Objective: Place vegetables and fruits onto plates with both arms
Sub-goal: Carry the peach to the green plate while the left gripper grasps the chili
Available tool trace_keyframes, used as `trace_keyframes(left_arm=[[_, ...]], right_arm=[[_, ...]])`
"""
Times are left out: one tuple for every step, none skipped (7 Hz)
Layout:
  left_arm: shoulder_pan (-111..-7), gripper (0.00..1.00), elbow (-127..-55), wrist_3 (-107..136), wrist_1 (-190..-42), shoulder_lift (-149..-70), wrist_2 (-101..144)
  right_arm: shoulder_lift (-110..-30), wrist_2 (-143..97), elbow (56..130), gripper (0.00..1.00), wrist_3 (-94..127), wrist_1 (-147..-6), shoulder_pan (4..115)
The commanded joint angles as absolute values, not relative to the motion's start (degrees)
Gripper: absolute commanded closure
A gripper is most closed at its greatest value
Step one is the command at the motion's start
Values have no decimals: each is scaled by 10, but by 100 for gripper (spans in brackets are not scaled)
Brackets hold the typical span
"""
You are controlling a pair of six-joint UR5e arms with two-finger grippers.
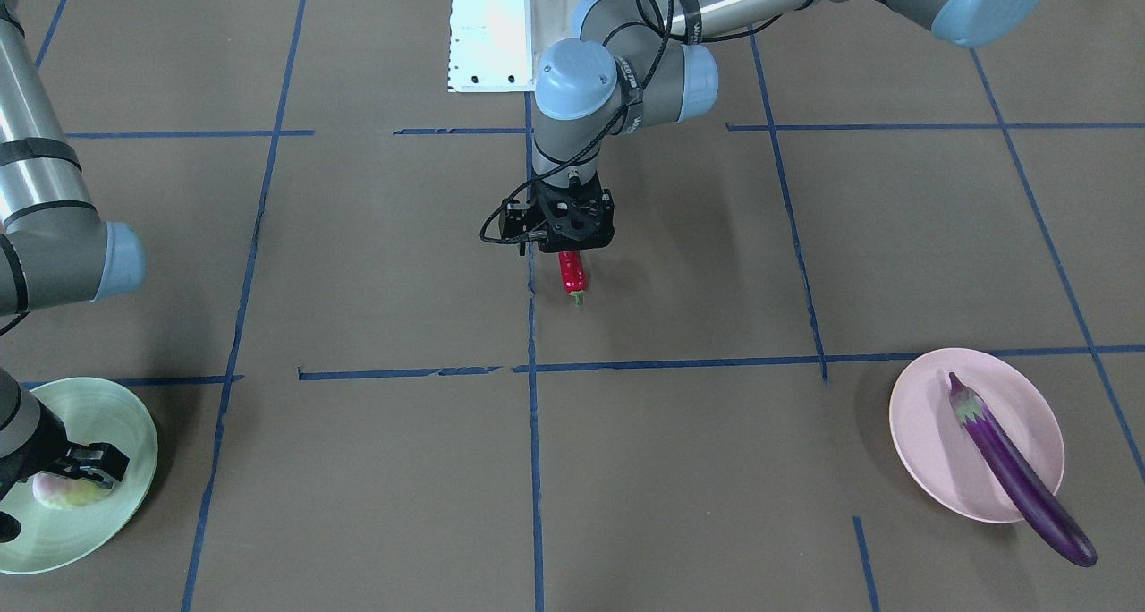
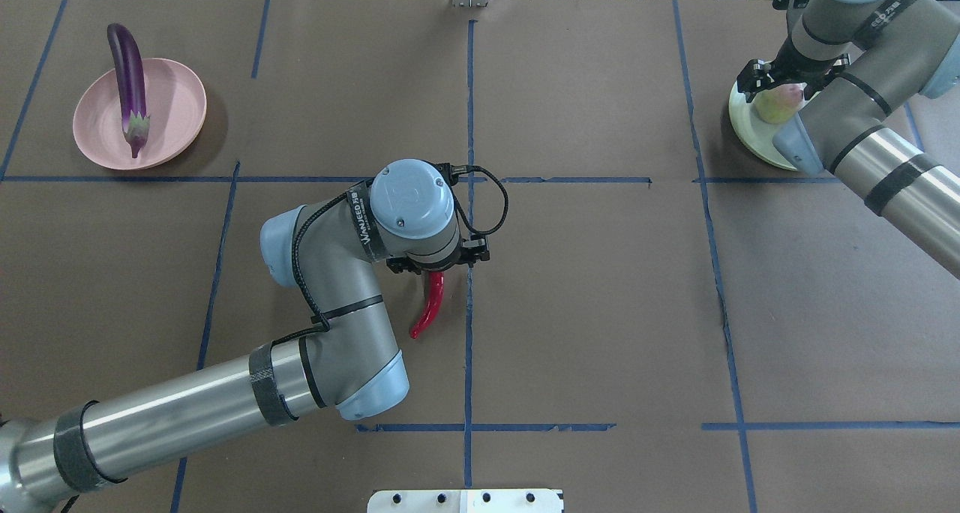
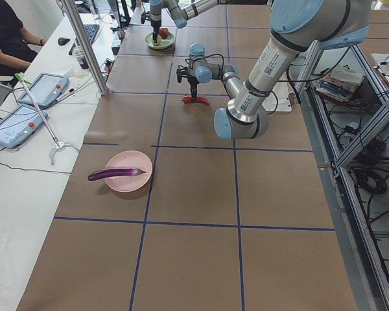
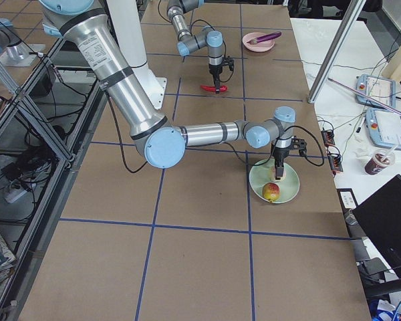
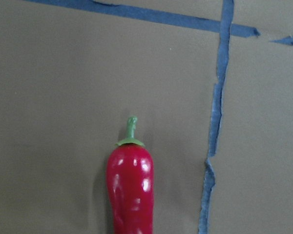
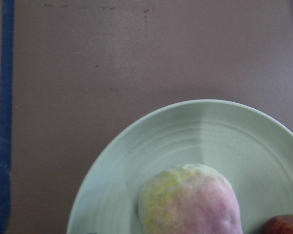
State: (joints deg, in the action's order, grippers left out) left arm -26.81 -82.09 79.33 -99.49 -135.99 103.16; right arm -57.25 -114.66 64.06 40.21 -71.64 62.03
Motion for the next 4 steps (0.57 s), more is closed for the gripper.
trace_keyframes(left_arm=[[-268, 85, -815, 791, -995, -1357, 1026], [-277, 100, -820, 790, -994, -1357, 1026], [-303, 100, -830, 790, -994, -1355, 1027], [-343, 100, -849, 780, -996, -1334, 1029]], right_arm=[[-574, -1187, 663, 0, 405, -717, 622], [-574, -1190, 664, 0, 405, -717, 622], [-575, -1196, 671, 0, 406, -718, 622], [-582, -1203, 685, 0, 407, -720, 623]])
